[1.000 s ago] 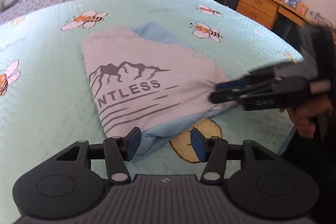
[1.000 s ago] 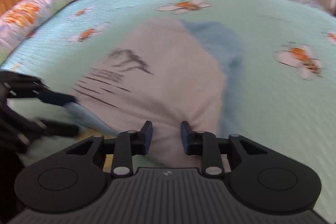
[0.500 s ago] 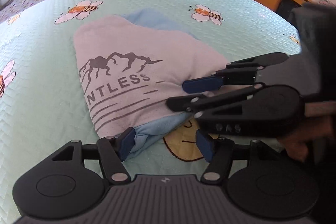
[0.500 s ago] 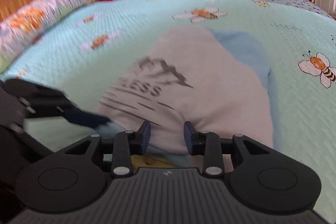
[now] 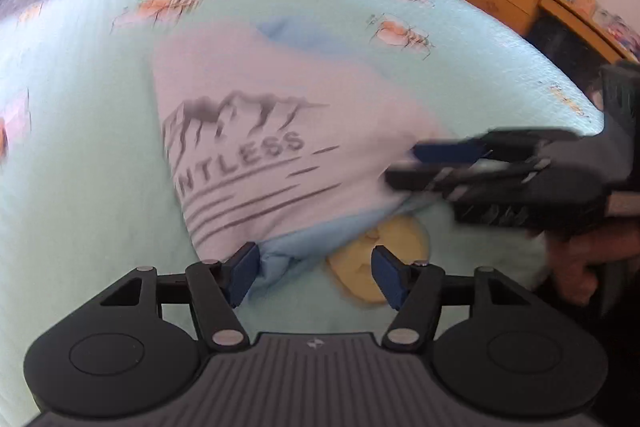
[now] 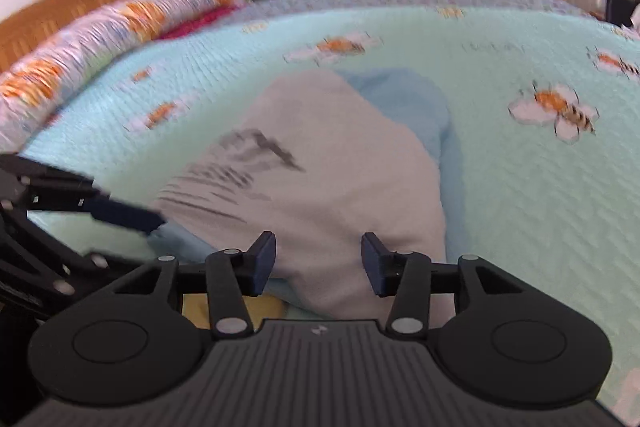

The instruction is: Fold clothes

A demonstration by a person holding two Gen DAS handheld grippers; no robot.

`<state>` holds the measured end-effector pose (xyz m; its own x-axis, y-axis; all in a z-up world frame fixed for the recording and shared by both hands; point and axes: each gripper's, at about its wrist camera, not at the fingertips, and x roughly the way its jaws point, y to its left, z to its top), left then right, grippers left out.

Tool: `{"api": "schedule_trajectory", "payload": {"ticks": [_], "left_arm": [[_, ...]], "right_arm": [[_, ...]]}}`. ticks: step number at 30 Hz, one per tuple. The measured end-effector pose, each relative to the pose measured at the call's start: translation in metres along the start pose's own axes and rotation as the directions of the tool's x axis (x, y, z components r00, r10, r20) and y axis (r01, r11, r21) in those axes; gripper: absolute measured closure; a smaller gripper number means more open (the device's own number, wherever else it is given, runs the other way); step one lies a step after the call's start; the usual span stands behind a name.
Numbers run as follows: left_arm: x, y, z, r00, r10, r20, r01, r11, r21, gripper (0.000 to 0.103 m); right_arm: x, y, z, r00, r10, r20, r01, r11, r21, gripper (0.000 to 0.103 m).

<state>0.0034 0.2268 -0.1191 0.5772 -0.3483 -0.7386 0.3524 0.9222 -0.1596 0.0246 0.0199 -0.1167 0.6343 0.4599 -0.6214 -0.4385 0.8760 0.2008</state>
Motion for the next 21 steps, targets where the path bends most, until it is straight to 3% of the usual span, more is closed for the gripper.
{"api": "schedule_trajectory", "payload": {"ticks": [5,7,10,12,15,18,21], "left_arm": [[-0.025,-0.013,-0.007,0.999,-0.004,0.04,0.003,1.0,0.019,0.037],[-0.033,-0.015,-0.001,0.997,-0.019,0.072,0.017,0.999,0.029,0.037],[-0.022,-0.013,0.006,0.998,-0.001,0.056,0.0,1.0,0.023,0.036],[-0.007,-0.006,0.002,1.0,0.011,0.008,-0.011,1.0,-0.006,0.036],[-0.023,-0.01,0.003,0.999,-0.007,0.052,0.008,1.0,-0.008,0.036],[-0.04,-0.007,0.011,0.993,-0.033,0.114,0.032,0.999,0.019,0.036],[-0.027,0.006,0.026,0.993,0.003,0.122,-0.002,1.0,-0.01,0.036]], "right_arm": [[-0.017,-0.024,-0.01,1.0,-0.019,0.005,0.018,0.998,0.067,0.062],[-0.028,-0.019,-0.005,0.999,-0.013,0.045,0.01,0.998,0.062,0.061],[-0.029,-0.005,0.005,0.996,-0.001,0.085,-0.002,0.999,0.039,0.052],[-0.013,-0.002,0.006,0.998,-0.013,0.053,0.012,1.0,0.026,0.051],[0.005,-0.01,0.002,0.998,-0.061,-0.008,0.062,0.997,0.045,0.055],[-0.01,-0.021,0.005,0.998,-0.041,0.042,0.037,0.995,0.095,0.054],[-0.015,-0.021,0.018,0.996,-0.02,0.089,0.012,0.995,0.096,0.054]]}}
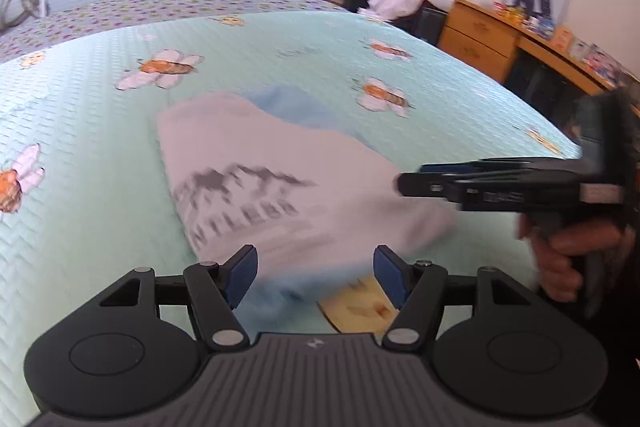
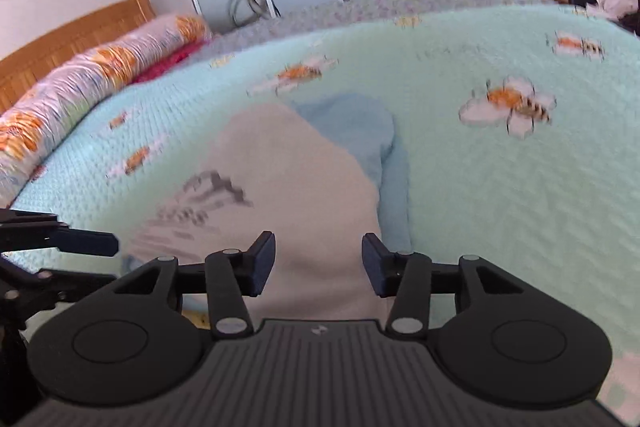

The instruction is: Fold clothes

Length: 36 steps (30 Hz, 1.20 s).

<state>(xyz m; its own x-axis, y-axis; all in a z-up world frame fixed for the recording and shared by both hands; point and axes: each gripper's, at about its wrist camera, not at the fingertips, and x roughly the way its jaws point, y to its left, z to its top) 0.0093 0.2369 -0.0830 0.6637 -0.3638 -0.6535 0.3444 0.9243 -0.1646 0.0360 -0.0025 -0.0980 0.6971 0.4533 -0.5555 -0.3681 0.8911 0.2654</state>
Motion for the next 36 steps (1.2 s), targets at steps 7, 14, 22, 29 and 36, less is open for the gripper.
{"api": "schedule_trajectory", "payload": {"ticks": [7,14,22,29,36], "left_arm": [[0.025,0.009,0.0,0.997,0.031,-0.07,-0.033,0.999,-0.037,0.036],[0.063,0.035,0.076,1.0,0.025,0.0,-0.025,0.999,0.03,0.034],[0.154,0.082,0.116,0.986,0.103,-0.133,-0.11,0.993,-0.044,0.032],[0.127,0.07,0.105,0.994,0.066,-0.083,-0.07,0.997,-0.045,0.031],[0.101,0.064,0.101,0.996,0.078,-0.048,-0.081,0.995,-0.053,0.031]], "right_arm": [[0.037,-0.017,-0.001,0.994,-0.037,-0.106,0.033,0.999,-0.042,0.054],[0.045,-0.01,0.058,0.997,0.079,0.004,-0.079,0.995,-0.059,0.053],[0.163,-0.059,0.107,0.99,0.064,-0.126,-0.052,0.994,0.101,0.081],[0.135,-0.049,0.1,0.991,0.101,-0.09,-0.093,0.992,0.088,0.062],[0.103,-0.025,0.084,0.998,0.034,-0.05,-0.034,0.999,-0.009,0.062]]}}
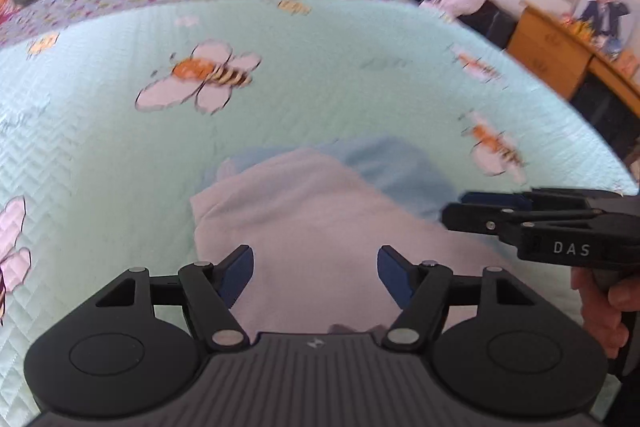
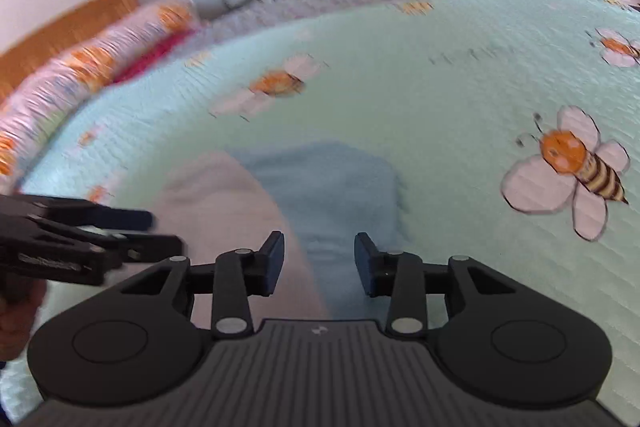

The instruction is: Fold clothes

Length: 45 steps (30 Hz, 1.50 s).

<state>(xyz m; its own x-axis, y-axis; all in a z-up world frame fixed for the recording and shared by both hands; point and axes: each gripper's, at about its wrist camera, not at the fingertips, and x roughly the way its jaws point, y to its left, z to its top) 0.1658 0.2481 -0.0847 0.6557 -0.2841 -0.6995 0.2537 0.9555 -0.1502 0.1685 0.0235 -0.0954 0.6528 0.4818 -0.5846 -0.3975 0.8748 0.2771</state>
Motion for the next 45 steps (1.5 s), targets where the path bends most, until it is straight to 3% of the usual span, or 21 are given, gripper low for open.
{"api": "schedule_trajectory", "payload": {"ticks": [4,8,10,11,12,15,19,22,24,27,30,32,35,37,38,39,41,42,43,45], "left_arm": [[0.018,-0.003,0.021,0.998,0.061,-0.029,-0.06,0.998,0.037,0.031],[0.05,0.013,0.03,0.988,0.103,-0.116,-0.105,0.994,-0.006,0.031],[0.056,0.019,0.026,0.987,0.112,-0.111,-0.113,0.994,0.002,0.03],[0.054,0.022,0.025,0.99,0.1,-0.097,-0.101,0.995,-0.008,0.03],[0.05,0.025,0.025,0.993,0.082,-0.081,-0.084,0.996,-0.025,0.03],[0.038,0.031,0.026,0.998,0.048,-0.03,-0.05,0.997,-0.061,0.03],[0.008,0.027,0.011,0.999,0.05,0.0,-0.049,0.994,-0.099,0.03],[-0.027,0.009,-0.023,1.0,0.014,-0.018,-0.015,0.999,-0.051,0.03],[-0.05,-0.012,-0.056,0.999,0.006,-0.035,-0.005,1.0,0.029,0.03],[-0.08,-0.042,-0.109,0.999,0.016,-0.049,-0.008,0.987,0.158,0.03],[-0.097,-0.058,-0.148,0.996,0.044,-0.083,-0.023,0.969,0.246,0.03],[-0.109,-0.063,-0.154,0.997,0.052,-0.061,-0.034,0.965,0.261,0.031],[-0.132,-0.069,-0.134,0.998,-0.008,0.056,-0.006,0.971,0.238,0.031],[-0.138,-0.07,-0.117,0.991,-0.056,0.117,0.033,0.98,0.196,0.03],[-0.133,-0.071,-0.111,0.991,-0.069,0.113,0.048,0.983,0.175,0.029],[-0.119,-0.07,-0.112,0.996,-0.058,0.069,0.046,0.985,0.164,0.029],[-0.091,-0.066,-0.113,0.999,-0.034,-0.017,0.036,0.99,0.139,0.033],[-0.082,-0.061,-0.123,0.999,-0.008,-0.046,0.013,0.993,0.121,0.043],[-0.075,-0.057,-0.132,0.998,0.011,-0.066,-0.005,0.995,0.104,0.044],[-0.089,-0.053,-0.143,1.0,-0.013,-0.017,0.014,0.997,0.08,0.042]], "right_arm": [[0.014,0.03,0.031,0.998,-0.056,0.021,0.057,0.995,-0.087,0.056],[0.069,0.015,0.05,0.99,-0.101,-0.1,0.105,0.994,0.041,0.054],[0.091,-0.003,0.049,0.982,-0.134,-0.13,0.143,0.988,0.061,0.059],[0.092,-0.012,0.049,0.985,-0.127,-0.117,0.139,0.985,0.098,0.069],[0.089,-0.021,0.05,0.989,-0.113,-0.092,0.126,0.981,0.146,0.07],[0.069,-0.029,0.052,0.999,-0.031,-0.02,0.035,0.969,0.244,0.065],[0.042,-0.001,0.04,0.998,-0.065,-0.025,0.067,0.994,0.087,0.063],[0.01,0.018,0.011,0.995,-0.089,-0.05,0.085,0.993,-0.084,0.061],[-0.014,0.025,-0.021,0.988,-0.13,-0.079,0.111,0.972,-0.209,0.06],[-0.054,0.028,-0.068,0.972,-0.225,-0.063,0.186,0.909,-0.372,0.057],[-0.097,0.027,-0.091,0.956,-0.294,-0.002,0.27,0.883,-0.383,0.057],[-0.122,0.035,-0.093,0.966,-0.253,0.05,0.255,0.903,-0.345,0.057],[-0.132,0.061,-0.09,0.978,-0.172,0.118,0.203,0.919,-0.337,0.054],[-0.121,0.073,-0.086,0.985,-0.127,0.116,0.157,0.94,-0.304,0.055],[-0.113,0.073,-0.086,0.99,-0.11,0.089,0.13,0.953,-0.273,0.058],[-0.103,0.072,-0.086,0.994,-0.094,0.059,0.105,0.965,-0.24,0.077],[-0.081,0.063,-0.092,0.994,-0.1,-0.033,0.092,0.978,-0.185,0.102],[-0.074,0.057,-0.098,0.99,-0.124,-0.066,0.112,0.979,-0.17,0.103],[-0.078,0.049,-0.103,0.988,-0.14,-0.071,0.128,0.98,-0.15,0.103],[-0.092,0.033,-0.11,0.986,-0.155,-0.066,0.148,0.984,-0.104,0.103]]}}
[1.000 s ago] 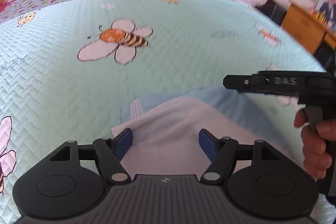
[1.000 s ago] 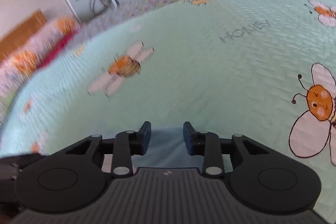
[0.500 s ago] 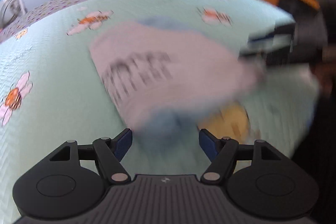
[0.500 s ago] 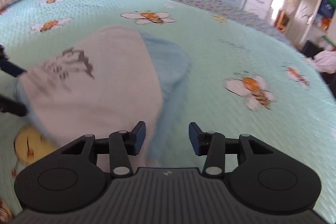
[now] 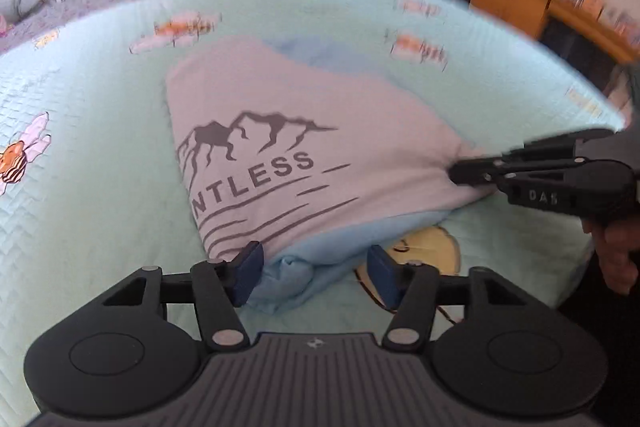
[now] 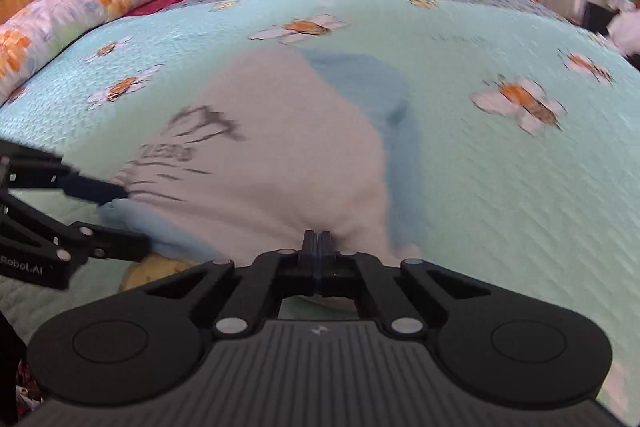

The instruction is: Fold clothes

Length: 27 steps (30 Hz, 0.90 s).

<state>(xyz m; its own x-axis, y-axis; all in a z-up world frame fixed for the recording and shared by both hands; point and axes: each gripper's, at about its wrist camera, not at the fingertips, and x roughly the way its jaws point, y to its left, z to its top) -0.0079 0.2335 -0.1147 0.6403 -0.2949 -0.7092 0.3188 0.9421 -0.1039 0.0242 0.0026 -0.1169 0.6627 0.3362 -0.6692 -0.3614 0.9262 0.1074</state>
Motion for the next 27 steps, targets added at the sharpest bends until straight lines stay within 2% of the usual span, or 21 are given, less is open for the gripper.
{"api": "schedule_trajectory", "payload": {"ticks": [4,6,9,11,13,14,15,17,19,21,22,24,27], "left_arm": [[-0.024,-0.011,0.011,0.999,-0.002,0.049,0.001,1.0,0.019,0.045],[-0.018,-0.018,0.019,0.999,0.003,0.036,-0.005,0.999,0.039,0.045],[0.012,-0.013,0.014,0.997,0.039,-0.072,-0.037,0.999,0.028,0.048],[0.003,-0.013,0.01,0.998,0.033,-0.046,-0.032,0.999,0.001,0.048],[-0.015,-0.012,0.012,1.0,0.015,-0.023,-0.016,1.0,-0.026,0.048],[-0.021,-0.013,0.015,1.0,0.004,-0.008,-0.005,1.0,-0.028,0.048],[-0.027,-0.013,0.018,1.0,-0.004,0.006,0.004,1.0,-0.03,0.048],[-0.028,-0.015,0.025,1.0,-0.003,0.022,0.004,0.999,-0.033,0.048],[-0.017,-0.013,0.032,1.0,0.005,0.016,-0.005,0.999,-0.05,0.048],[0.0,-0.009,0.035,0.999,0.024,-0.043,-0.027,0.996,-0.08,0.048],[0.007,-0.007,0.033,0.997,0.031,-0.077,-0.038,0.995,-0.097,0.048],[0.014,-0.002,0.026,0.994,0.034,-0.101,-0.046,0.992,-0.119,0.048],[-0.003,-0.006,0.024,0.995,0.049,-0.086,-0.058,0.993,-0.106,0.048]], "right_arm": [[-0.031,-0.001,-0.001,0.997,0.009,0.081,-0.01,1.0,0.016,0.099],[-0.033,0.013,0.003,0.993,0.036,0.109,-0.036,0.999,0.0,0.098],[-0.01,0.032,0.003,0.997,0.05,0.058,-0.049,0.999,-0.015,0.098],[0.001,0.027,-0.005,1.0,0.023,0.009,-0.023,1.0,0.004,0.102],[-0.003,0.015,-0.015,1.0,0.022,0.012,-0.023,0.999,0.045,0.103],[-0.009,0.012,-0.017,1.0,0.013,0.015,-0.014,0.998,0.059,0.102],[-0.016,0.011,-0.016,1.0,-0.003,0.027,0.002,0.998,0.06,0.096],[-0.027,0.015,-0.012,0.998,-0.001,0.066,-0.003,0.999,0.052,0.093],[-0.03,0.023,-0.004,0.995,0.029,0.097,-0.033,0.999,0.041,0.091],[-0.025,0.033,0.002,0.994,0.041,0.103,-0.044,0.999,0.027,0.079],[-0.018,0.036,0.003,0.995,0.04,0.095,-0.042,0.999,0.021,0.077],[0.0,0.035,0.0,1.0,0.001,0.027,-0.002,1.0,0.026,0.076],[-0.002,0.022,-0.011,1.0,0.007,0.021,-0.009,0.997,0.075,0.079]]}}
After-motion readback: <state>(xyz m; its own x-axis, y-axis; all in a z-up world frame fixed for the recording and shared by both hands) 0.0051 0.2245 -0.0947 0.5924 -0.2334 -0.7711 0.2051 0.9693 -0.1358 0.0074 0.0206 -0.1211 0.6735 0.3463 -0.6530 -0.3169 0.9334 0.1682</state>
